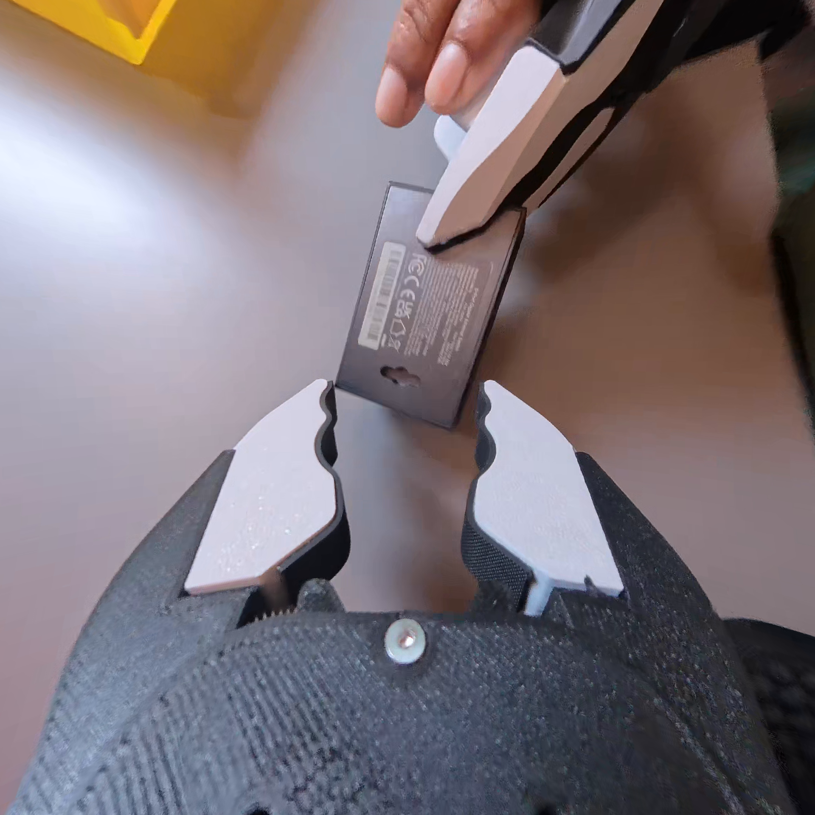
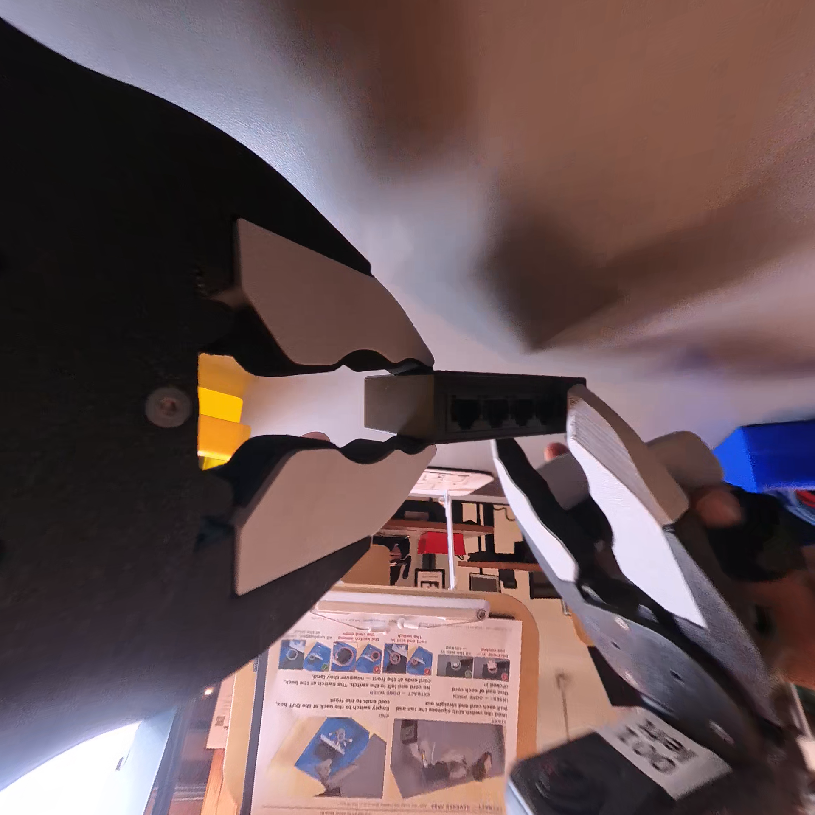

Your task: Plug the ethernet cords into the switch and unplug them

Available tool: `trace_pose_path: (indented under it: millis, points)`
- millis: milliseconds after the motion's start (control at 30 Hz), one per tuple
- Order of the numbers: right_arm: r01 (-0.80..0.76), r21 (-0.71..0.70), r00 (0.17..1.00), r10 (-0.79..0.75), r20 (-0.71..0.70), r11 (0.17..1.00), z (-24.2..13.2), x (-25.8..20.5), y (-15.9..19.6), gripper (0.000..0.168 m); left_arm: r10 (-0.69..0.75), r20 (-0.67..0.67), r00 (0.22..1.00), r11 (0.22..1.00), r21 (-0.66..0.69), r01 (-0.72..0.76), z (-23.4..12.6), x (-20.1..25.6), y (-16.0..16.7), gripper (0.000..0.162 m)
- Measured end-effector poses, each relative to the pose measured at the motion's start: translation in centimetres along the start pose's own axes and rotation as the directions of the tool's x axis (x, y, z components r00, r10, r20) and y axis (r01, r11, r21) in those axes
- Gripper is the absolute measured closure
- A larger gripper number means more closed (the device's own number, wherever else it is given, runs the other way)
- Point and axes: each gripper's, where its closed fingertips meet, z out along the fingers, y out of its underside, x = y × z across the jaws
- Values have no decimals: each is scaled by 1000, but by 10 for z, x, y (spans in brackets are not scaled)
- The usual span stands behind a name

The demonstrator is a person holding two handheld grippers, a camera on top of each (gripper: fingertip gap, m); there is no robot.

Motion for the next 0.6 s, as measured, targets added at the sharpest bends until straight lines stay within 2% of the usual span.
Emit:
trace_pose_path:
  millis: [133,267,367,500,600]
  points:
    - [-32,-55,999,34,40,998,1,-8,8,141,66,234,970,997,19,-72,-6,-3,4,102]
    - [-27,-86,999,31,44,996,2,-7,12,141,163,407,899,986,-48,-157,-3,7,12,106]
    - [-43,-107,997,50,61,993,2,-9,14,141,192,478,857,981,-67,-183,3,8,15,111]
    - [-134,-107,984,146,103,985,0,-11,6,140,160,491,857,987,-57,-151,18,-4,15,110]
    - [-175,-106,973,188,132,979,-2,-13,3,138,187,509,840,981,-59,-182,19,-13,12,122]
